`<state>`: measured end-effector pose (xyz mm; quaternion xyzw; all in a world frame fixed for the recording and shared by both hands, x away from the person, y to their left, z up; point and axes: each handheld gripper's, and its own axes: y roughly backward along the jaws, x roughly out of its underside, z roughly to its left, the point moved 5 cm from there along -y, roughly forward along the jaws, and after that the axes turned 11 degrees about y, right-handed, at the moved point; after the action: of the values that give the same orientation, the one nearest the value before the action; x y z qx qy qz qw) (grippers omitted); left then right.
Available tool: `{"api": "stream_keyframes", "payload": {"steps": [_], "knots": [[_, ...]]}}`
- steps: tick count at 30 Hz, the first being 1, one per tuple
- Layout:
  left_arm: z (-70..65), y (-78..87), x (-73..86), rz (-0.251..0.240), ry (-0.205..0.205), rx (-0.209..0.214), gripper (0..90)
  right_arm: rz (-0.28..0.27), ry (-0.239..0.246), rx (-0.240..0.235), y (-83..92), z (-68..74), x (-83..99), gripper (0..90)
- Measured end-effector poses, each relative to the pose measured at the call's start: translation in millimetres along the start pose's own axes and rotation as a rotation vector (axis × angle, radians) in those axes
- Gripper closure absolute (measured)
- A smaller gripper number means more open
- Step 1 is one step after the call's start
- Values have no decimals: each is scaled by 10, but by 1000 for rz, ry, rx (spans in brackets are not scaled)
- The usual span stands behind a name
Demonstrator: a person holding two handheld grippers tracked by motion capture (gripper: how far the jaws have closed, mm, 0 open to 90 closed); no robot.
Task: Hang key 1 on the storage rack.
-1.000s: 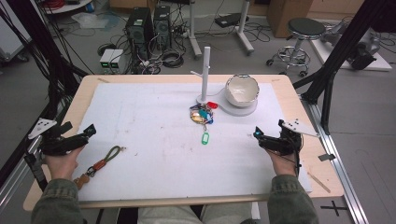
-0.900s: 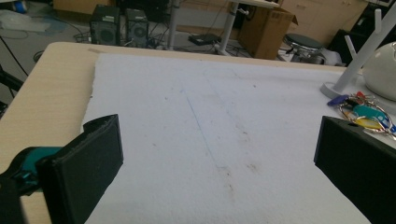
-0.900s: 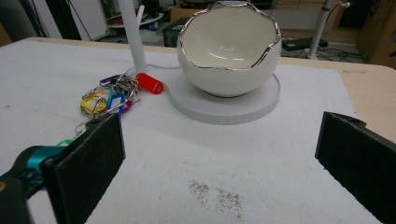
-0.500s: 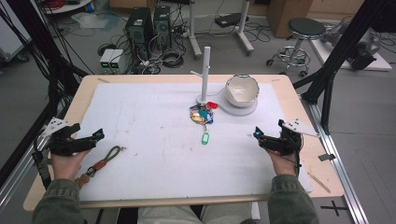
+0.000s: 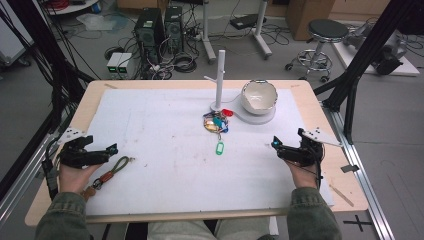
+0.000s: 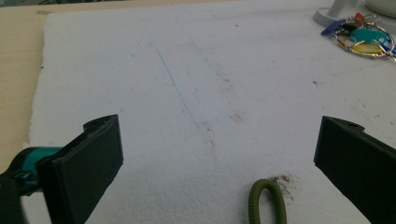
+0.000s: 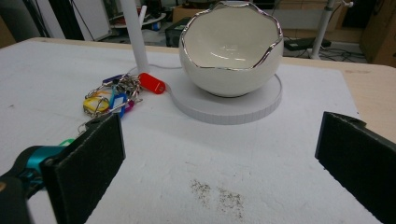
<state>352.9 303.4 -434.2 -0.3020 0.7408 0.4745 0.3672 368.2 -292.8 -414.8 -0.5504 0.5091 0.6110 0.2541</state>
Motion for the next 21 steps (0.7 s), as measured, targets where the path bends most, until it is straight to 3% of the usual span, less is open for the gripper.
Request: {"api": "stream_keyframes", "payload": {"steps": [5,12,14,21], "knots": [[-4,-7,40,61,-14,2,17,2,3,-3,-4,1,2,6],[3,24,62,113,-2,14,17,7,10,-7,-14,7,7,6],[-14,31,83,144,-9,17,17,7,8,-8,-12,8,6,6],[-33,64,146,188,-35,25,17,8,8,-11,-12,15,7,6]]}}
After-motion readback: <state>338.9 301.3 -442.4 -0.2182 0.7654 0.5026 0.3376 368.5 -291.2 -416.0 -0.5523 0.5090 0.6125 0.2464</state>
